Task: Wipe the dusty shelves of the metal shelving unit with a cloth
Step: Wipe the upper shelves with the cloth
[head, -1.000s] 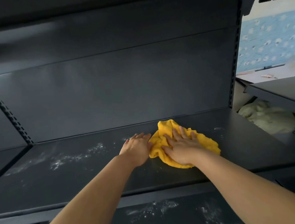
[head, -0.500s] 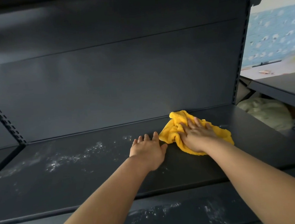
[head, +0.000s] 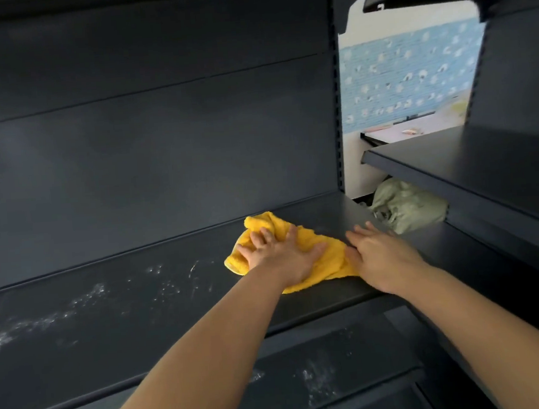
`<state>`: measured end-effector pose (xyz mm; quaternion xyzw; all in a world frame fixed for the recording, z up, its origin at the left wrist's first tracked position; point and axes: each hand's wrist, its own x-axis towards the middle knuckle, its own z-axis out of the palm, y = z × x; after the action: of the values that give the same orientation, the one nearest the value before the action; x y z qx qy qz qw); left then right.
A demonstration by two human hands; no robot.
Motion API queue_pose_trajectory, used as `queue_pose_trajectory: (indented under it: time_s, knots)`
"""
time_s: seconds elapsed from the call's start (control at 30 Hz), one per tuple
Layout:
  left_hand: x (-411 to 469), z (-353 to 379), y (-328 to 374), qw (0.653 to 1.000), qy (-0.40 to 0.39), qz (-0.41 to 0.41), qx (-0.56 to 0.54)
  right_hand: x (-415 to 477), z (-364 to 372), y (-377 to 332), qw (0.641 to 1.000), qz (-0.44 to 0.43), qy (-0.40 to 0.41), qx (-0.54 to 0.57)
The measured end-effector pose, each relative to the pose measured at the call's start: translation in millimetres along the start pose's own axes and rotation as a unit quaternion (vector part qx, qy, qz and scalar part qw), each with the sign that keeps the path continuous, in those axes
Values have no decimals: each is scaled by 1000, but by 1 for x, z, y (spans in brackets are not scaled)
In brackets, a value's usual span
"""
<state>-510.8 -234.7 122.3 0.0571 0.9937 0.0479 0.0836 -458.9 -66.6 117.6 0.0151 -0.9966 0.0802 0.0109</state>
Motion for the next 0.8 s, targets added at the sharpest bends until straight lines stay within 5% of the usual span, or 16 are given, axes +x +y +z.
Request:
queue_pose_trajectory:
  time_s: [0.27, 0.8]
  knots:
    - [38, 0, 35, 988, -12, 135, 75, -11, 7, 35, 1000, -5, -7, 7]
    - [-19, 1, -31, 987, -23, 134, 85, -1, 8, -27, 996, -39, 22, 78]
